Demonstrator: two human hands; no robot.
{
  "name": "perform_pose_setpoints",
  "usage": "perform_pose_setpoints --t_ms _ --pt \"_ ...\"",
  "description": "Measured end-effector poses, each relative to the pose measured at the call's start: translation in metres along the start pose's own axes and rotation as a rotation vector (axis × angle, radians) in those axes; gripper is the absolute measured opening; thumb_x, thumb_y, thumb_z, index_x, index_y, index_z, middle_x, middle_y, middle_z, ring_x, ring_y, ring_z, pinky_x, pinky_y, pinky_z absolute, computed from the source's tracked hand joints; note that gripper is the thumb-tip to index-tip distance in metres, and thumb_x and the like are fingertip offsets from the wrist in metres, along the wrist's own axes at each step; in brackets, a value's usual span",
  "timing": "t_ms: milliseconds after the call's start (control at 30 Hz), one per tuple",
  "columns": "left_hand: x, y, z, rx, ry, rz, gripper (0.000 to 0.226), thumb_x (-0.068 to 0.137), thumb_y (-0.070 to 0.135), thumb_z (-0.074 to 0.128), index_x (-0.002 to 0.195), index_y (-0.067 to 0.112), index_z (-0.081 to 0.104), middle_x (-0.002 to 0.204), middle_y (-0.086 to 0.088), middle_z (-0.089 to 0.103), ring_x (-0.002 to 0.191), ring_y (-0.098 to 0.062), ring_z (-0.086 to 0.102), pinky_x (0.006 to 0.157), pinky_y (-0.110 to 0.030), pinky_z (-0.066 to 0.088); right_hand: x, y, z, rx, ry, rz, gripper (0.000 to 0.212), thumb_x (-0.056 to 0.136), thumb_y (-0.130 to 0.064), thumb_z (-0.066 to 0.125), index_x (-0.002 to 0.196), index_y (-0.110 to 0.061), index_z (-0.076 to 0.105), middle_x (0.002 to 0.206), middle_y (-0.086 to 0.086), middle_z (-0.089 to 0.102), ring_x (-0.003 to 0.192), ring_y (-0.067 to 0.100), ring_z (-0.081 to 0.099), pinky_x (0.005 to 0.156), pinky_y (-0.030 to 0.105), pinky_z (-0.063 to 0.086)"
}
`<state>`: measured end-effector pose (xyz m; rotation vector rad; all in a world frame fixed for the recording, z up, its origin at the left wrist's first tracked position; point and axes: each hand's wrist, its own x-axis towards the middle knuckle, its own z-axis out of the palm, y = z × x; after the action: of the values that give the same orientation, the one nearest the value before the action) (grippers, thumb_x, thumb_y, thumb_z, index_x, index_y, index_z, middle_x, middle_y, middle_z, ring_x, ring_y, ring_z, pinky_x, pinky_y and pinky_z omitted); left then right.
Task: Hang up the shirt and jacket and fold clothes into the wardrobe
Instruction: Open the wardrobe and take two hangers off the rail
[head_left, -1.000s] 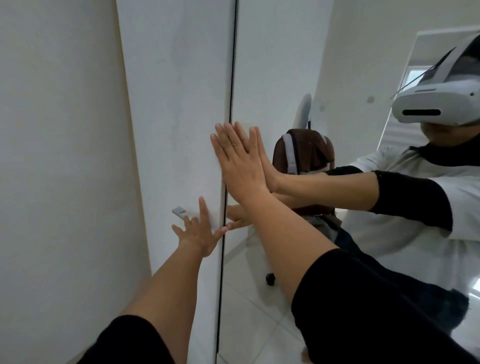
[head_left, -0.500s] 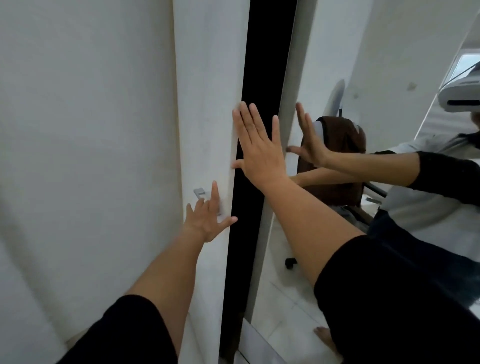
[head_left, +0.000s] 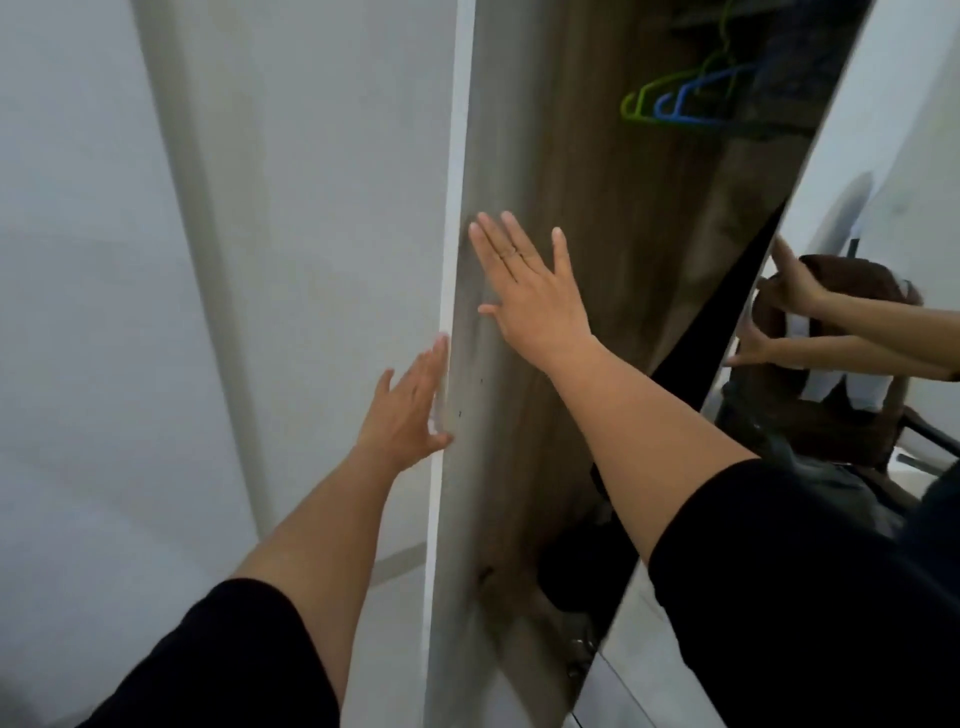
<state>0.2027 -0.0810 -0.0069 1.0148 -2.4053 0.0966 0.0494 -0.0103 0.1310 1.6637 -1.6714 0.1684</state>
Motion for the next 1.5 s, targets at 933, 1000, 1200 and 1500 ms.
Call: perform_pose_setpoints --t_ms 933,1000,1200,1500 --pt "0.100 -0.199 0.012 0.228 0.093 -0.518 0.129 0.074 0.035 0.076 0.132 0.036 -0.038 0.159 -0.001 -0.012 0.146 -0.015 -0.011 0.117 -0.044 0.002 0.218 -0.091 0.171 0.260 0.121 -0.306 0.072 0.098 -0.027 0.042 0.151 -0.017 -0.006 0.160 -0.004 -0.009 0.147 0.015 -0.007 0.112 0.058 -0.005" --pt "0.105 -0.207 0.016 0.215 0.108 -0.505 0.121 0.077 0.048 0.069 0.133 0.036 -0.037 0.159 -0.001 -0.012 0.146 -0.016 -0.010 0.117 -0.045 0.003 0.225 -0.092 0.176 0.254 0.126 -0.307 0.072 0.098 -0.027 0.042 0.151 -0.017 -0.005 0.160 -0.005 -0.007 0.147 0.015 -0.006 0.112 0.058 -0.005" --pt "0.129 -0.226 0.015 0.216 0.260 -0.407 0.077 0.093 0.050 0.039 0.145 0.037 -0.016 0.158 -0.009 -0.016 0.146 -0.021 -0.009 0.115 -0.051 0.006 0.240 -0.101 0.185 0.212 0.103 -0.254 0.066 0.099 -0.017 0.039 0.151 -0.018 -0.001 0.160 -0.006 -0.003 0.147 0.014 -0.002 0.112 0.058 -0.004" --pt "0.230 -0.221 -0.044 0.353 0.411 -0.047 0.067 0.093 0.032 0.042 0.151 0.016 0.011 0.159 -0.010 -0.003 0.147 -0.021 -0.004 0.113 -0.051 -0.011 0.253 -0.037 0.152 0.075 0.013 0.119 0.060 0.102 -0.026 0.028 0.151 -0.017 -0.006 0.160 -0.005 -0.010 0.147 0.013 -0.009 0.112 0.059 -0.006"
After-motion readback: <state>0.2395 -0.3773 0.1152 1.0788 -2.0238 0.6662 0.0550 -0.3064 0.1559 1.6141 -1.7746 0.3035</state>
